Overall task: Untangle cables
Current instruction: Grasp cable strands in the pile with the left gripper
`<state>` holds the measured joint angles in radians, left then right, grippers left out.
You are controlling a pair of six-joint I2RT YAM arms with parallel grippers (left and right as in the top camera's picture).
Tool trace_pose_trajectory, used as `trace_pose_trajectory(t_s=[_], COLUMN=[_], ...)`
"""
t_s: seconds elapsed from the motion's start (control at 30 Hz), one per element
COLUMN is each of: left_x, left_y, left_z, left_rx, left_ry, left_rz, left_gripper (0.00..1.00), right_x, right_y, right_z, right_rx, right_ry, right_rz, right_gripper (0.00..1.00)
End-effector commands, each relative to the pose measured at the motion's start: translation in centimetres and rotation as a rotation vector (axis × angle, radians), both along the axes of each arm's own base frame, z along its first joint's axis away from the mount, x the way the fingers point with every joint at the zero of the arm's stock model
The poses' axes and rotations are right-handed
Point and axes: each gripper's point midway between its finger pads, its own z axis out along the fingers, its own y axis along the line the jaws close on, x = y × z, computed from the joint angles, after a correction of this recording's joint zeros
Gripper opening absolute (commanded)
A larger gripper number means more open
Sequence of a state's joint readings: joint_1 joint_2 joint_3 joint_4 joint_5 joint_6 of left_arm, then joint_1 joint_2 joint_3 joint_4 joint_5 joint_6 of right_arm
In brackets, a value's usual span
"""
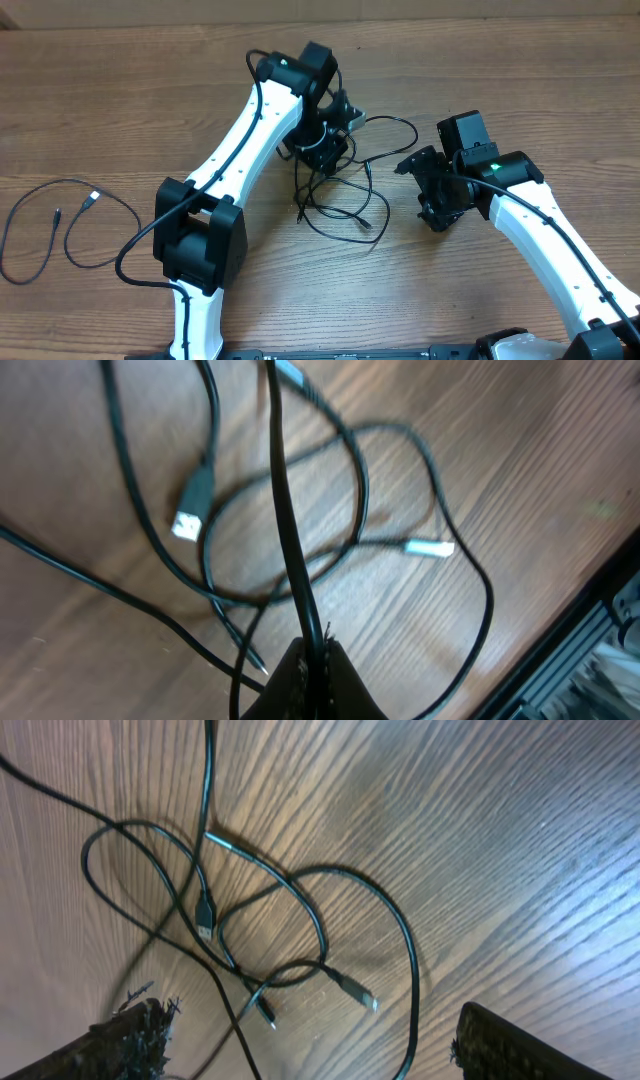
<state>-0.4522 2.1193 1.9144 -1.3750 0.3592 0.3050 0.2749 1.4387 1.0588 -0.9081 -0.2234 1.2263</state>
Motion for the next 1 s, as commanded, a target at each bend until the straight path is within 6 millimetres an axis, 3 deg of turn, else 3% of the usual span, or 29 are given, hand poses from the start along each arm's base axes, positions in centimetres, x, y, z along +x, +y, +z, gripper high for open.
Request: trace_pose_trajectory(t_s=[0.0,0.07,0.2,0.47,0.7,0.83,0.97], left_x=[-1.3,-1.8,-3.1,-5.2,-4.9,-3.8,-3.7], left_y=[0.2,0.5,0.0,-1.4,-0.6,0.4,-0.5], left_z=[-2.3,-3.5,-5.0,-7.6,-9.1,-10.2,-10.3], left_rx=[0.036,0.053,0.043,0.066,0.143,0.233,0.250], left_ry=[0.067,0.099,0.147,0.210,0.188,0.074,0.091], left_rz=[0.040,0.080,0.101,0.183,0.284,0.268,0.430], left_gripper=[0.08,0.14,0.17,0.37,0.56,0.65,0.61], right_x=[0.6,0.6,0.6,0.7,0.7,0.8,0.8], right_y=[-0.7,-0.7,-0.8,-0.9,-1.0,-1.0,-1.0], right_z=[0.9,0.8,0.8,0.8,0.8,0.8,0.8], right_rx=[-0.032,-0.035,-0.038,-0.045,-0.051,-0.052,-0.051], right_ry=[-0.048,-0.048,-0.050,-0.052,-0.053,-0.055,-0.056], right_rz=[-0.013,-0.014,-0.015,-0.018,-0.020,-0.020,-0.020], right_gripper=[0.90,0.91,0.91,0.92,0.94,0.95,0.95])
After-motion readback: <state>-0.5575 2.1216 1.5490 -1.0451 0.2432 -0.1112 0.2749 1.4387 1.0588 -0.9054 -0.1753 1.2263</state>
